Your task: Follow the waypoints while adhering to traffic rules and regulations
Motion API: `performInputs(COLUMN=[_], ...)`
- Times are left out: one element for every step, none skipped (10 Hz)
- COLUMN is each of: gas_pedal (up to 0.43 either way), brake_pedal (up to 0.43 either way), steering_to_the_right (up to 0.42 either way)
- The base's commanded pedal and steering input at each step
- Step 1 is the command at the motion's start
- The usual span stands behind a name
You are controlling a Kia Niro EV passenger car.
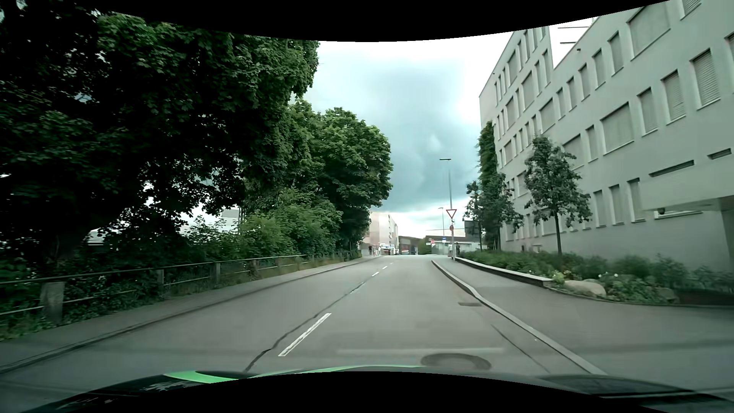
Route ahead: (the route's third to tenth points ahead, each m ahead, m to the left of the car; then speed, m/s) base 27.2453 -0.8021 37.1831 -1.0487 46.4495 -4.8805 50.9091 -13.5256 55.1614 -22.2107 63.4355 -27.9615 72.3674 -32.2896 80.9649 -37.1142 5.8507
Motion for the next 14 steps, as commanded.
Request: performInputs(gas_pedal=[0.209,0.209,0.209,0.209,0.197,0.197,0.197,0.197,0.189,0.189,0.177,0.177,0.177,0.169], brake_pedal=[0.000,0.000,0.000,0.000,0.000,0.000,0.000,0.000,0.000,0.000,0.000,0.000,0.000,0.000], steering_to_the_right=[0.031,0.030,0.030,0.030,0.030,0.030,0.028,0.029,0.030,0.029,0.028,0.024,0.022,0.019])
